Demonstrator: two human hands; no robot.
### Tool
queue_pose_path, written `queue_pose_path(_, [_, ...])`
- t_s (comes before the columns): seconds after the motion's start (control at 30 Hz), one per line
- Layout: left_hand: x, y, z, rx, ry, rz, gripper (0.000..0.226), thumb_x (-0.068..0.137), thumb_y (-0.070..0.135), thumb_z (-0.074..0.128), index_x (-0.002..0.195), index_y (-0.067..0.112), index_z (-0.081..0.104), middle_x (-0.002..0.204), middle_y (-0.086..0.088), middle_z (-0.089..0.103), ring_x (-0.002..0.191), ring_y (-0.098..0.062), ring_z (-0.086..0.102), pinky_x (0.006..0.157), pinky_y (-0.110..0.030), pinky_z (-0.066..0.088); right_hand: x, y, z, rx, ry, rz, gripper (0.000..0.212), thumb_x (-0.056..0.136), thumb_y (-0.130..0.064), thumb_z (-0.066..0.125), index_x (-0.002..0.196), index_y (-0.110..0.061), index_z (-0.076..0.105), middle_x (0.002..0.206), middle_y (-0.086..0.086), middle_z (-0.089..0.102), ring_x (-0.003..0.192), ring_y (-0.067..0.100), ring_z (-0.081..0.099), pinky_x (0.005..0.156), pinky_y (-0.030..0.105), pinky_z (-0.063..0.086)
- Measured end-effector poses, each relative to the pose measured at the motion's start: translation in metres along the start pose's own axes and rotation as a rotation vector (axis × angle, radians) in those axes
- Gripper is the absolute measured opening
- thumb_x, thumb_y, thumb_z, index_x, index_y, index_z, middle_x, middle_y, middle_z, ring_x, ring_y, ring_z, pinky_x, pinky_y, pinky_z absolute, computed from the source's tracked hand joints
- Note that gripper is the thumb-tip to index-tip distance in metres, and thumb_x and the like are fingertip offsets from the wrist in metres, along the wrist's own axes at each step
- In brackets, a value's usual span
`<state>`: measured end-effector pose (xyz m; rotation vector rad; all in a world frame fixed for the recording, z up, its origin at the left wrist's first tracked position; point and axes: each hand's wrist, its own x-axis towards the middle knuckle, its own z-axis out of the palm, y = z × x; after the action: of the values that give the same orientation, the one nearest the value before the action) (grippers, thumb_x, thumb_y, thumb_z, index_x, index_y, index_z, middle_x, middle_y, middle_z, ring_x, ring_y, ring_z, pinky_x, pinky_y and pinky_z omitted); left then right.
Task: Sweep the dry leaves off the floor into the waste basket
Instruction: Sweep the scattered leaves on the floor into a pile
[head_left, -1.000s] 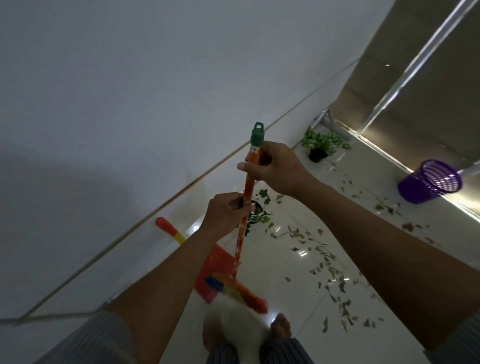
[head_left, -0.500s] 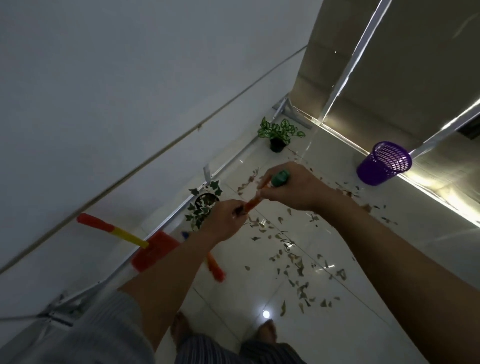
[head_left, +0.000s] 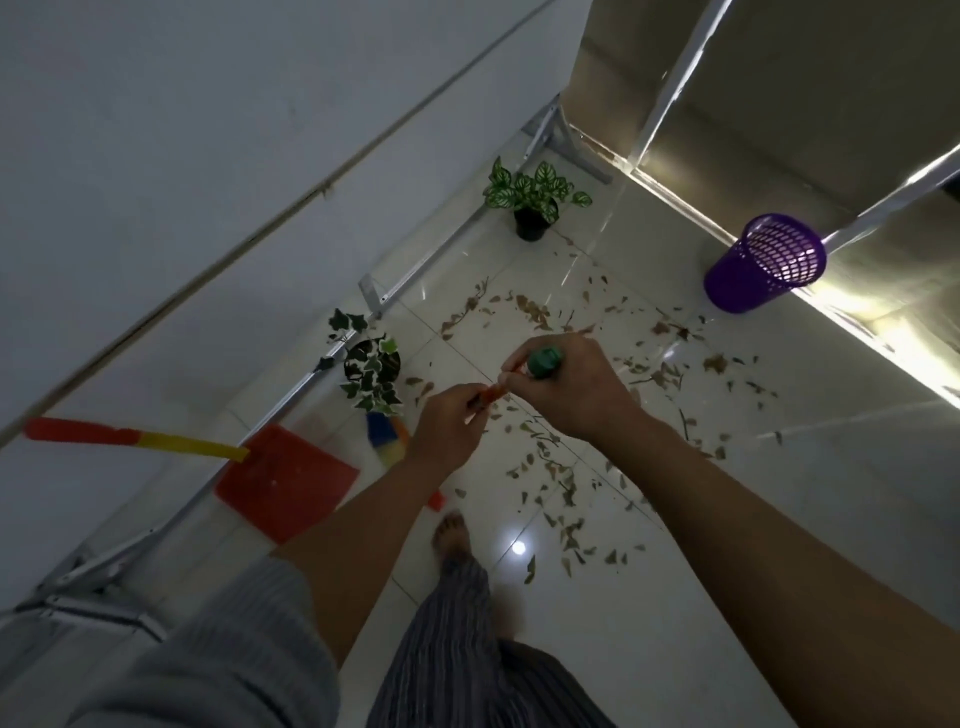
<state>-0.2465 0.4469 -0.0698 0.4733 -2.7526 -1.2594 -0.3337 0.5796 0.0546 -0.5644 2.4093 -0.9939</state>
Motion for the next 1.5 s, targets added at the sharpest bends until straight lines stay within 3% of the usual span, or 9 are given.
queue_pose_path(0.27, [0.050, 0.022, 0.006, -0.056, -0.054, 0.017, 0.009, 0.087, 0.010, 0.061, 0.095, 0.009, 0.065, 0.079, 0.004, 0.060, 0.069, -0.008, 0.053, 0.063, -0.008, 0.039, 0.035, -0.002, -0.030, -0.080, 0.060, -0.017, 0.001, 0.082, -0.021, 0.078, 0.082, -0.022, 0.077, 0.078, -0.007, 0.072, 0.075, 0.007, 0.068, 0.070, 0.022, 0.057])
queue_pose_path(0.4, [0.073, 0.041, -0.002, -0.084, -0.020, 0.055, 0.016, 0.088, 0.011, 0.058, 0.103, 0.012, 0.065, 0.081, 0.007, 0.060, 0.071, -0.005, 0.056, 0.064, -0.003, 0.038, 0.050, -0.012, -0.057, -0.081, 0.107, -0.072, 0.003, 0.084, -0.023, 0.075, 0.081, -0.023, 0.076, 0.075, -0.014, 0.069, 0.071, 0.001, 0.066, 0.065, 0.014, 0.052])
queue_pose_path(0.53, [0.090, 0.053, -0.002, -0.072, 0.057, 0.064, 0.020, 0.087, 0.009, 0.060, 0.106, 0.010, 0.066, 0.081, 0.007, 0.059, 0.066, 0.000, 0.051, 0.064, 0.001, 0.036, 0.070, -0.008, -0.077, -0.018, 0.170, -0.075, 0.005, 0.084, -0.027, 0.075, 0.083, -0.022, 0.076, 0.070, -0.016, 0.066, 0.061, -0.007, 0.061, 0.053, 0.006, 0.043])
queue_pose_path(0.7, [0.094, 0.043, 0.027, -0.063, 0.078, -0.014, 0.020, 0.086, 0.006, 0.062, 0.105, 0.007, 0.066, 0.092, -0.002, 0.067, 0.080, -0.004, 0.055, 0.074, 0.000, 0.039, 0.073, 0.019, -0.072, -0.014, 0.090, -0.056, 0.004, 0.086, -0.027, 0.075, 0.084, -0.024, 0.076, 0.068, -0.019, 0.063, 0.061, -0.004, 0.063, 0.055, 0.007, 0.045])
queue_pose_path(0.97, [0.108, 0.083, 0.069, -0.069, 0.044, -0.090, 0.006, 0.089, 0.007, 0.060, 0.090, 0.003, 0.064, 0.074, 0.006, 0.054, 0.059, 0.004, 0.049, 0.061, 0.003, 0.036, 0.073, 0.051, -0.099, -0.144, 0.043, -0.135, 0.008, 0.086, -0.024, 0.074, 0.082, -0.019, 0.077, 0.073, -0.004, 0.072, 0.065, 0.004, 0.064, 0.062, 0.005, 0.046])
queue_pose_path(1.1, [0.133, 0.116, 0.062, 0.024, 0.065, 0.059, 0.007, 0.090, 0.009, 0.058, 0.093, 0.005, 0.062, 0.074, 0.010, 0.050, 0.058, 0.002, 0.047, 0.061, -0.001, 0.036, 0.087, 0.044, -0.144, -0.094, 0.168, -0.161, 0.018, 0.087, -0.033, 0.072, 0.080, -0.017, 0.075, 0.069, -0.002, 0.070, 0.061, 0.008, 0.065, 0.060, 0.023, 0.055])
queue_pose_path(1.2, [0.155, 0.130, 0.049, 0.018, 0.125, 0.126, 0.016, 0.089, 0.013, 0.062, 0.104, 0.008, 0.065, 0.081, 0.001, 0.066, 0.068, -0.008, 0.061, 0.066, -0.013, 0.050, 0.104, 0.031, -0.173, -0.022, 0.249, -0.175, 0.028, 0.087, -0.039, 0.071, 0.079, -0.012, 0.072, 0.066, 0.002, 0.069, 0.058, 0.014, 0.066, 0.059, 0.034, 0.059])
queue_pose_path(1.37, [0.190, 0.125, 0.033, 0.001, 0.180, 0.164, 0.022, 0.084, 0.017, 0.069, 0.106, 0.012, 0.068, 0.094, -0.002, 0.072, 0.082, -0.010, 0.068, 0.078, -0.024, 0.057, 0.126, 0.023, -0.188, 0.061, 0.285, -0.147, 0.022, 0.088, -0.041, 0.071, 0.079, -0.021, 0.069, 0.063, -0.008, 0.064, 0.049, 0.000, 0.056, 0.052, 0.013, 0.045])
queue_pose_path(1.5, [0.212, 0.102, 0.038, 0.022, 0.149, 0.116, 0.021, 0.084, 0.020, 0.069, 0.104, 0.014, 0.068, 0.093, -0.001, 0.071, 0.079, -0.009, 0.066, 0.077, -0.022, 0.055, 0.140, 0.036, -0.172, 0.112, 0.239, -0.083, 0.020, 0.086, -0.041, 0.074, 0.084, -0.021, 0.072, 0.071, -0.011, 0.068, 0.061, -0.003, 0.063, 0.056, 0.010, 0.050])
